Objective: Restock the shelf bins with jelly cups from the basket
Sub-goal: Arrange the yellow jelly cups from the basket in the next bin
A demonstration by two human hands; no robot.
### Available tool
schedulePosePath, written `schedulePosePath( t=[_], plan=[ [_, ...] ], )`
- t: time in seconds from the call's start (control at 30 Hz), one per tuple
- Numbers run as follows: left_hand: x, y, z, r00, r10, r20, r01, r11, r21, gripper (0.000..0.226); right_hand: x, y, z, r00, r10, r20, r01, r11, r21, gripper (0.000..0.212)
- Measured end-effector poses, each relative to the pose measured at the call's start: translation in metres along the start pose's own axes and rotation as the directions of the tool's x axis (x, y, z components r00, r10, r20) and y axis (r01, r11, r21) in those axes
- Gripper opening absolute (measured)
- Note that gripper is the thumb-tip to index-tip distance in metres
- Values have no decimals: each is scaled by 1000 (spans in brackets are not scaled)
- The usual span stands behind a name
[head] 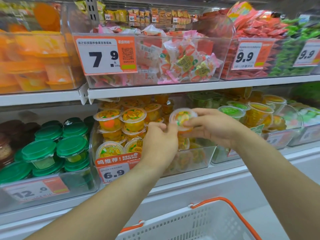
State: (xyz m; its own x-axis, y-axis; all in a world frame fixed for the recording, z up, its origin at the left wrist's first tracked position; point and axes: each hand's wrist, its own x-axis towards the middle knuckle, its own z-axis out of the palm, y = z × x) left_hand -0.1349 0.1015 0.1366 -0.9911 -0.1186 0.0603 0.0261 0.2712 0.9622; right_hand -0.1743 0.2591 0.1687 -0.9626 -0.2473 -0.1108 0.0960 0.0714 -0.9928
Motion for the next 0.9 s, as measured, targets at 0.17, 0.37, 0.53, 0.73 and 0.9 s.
schedulePosePath(
  t=[0.17, 0.37, 0.53, 0.73, 0.9],
  plan=[
    [-11, 2, -11, 968, 197, 157, -250, 667, 702, 37, 71, -2, 6, 925, 42, -377, -55, 998, -26, 57],
    [-9, -3, -16, 954, 200, 223, -297, 548, 782, 39, 109, 6, 18, 897, -19, -442, -240, 818, -522, 32],
    [-9, -5, -18, 946, 217, 240, -321, 536, 781, 34, 107, 9, 19, 914, -53, -401, -253, 700, -668, 30],
    [-9, -8, -19, 941, 224, 253, -336, 539, 772, 35, 91, 5, 8, 937, 28, -349, -324, 444, -835, 35],
    [-9, -13, -21, 930, 250, 269, -365, 541, 757, 36, 92, 23, 3, 972, 108, -209, -211, 8, -977, 35]
  ],
)
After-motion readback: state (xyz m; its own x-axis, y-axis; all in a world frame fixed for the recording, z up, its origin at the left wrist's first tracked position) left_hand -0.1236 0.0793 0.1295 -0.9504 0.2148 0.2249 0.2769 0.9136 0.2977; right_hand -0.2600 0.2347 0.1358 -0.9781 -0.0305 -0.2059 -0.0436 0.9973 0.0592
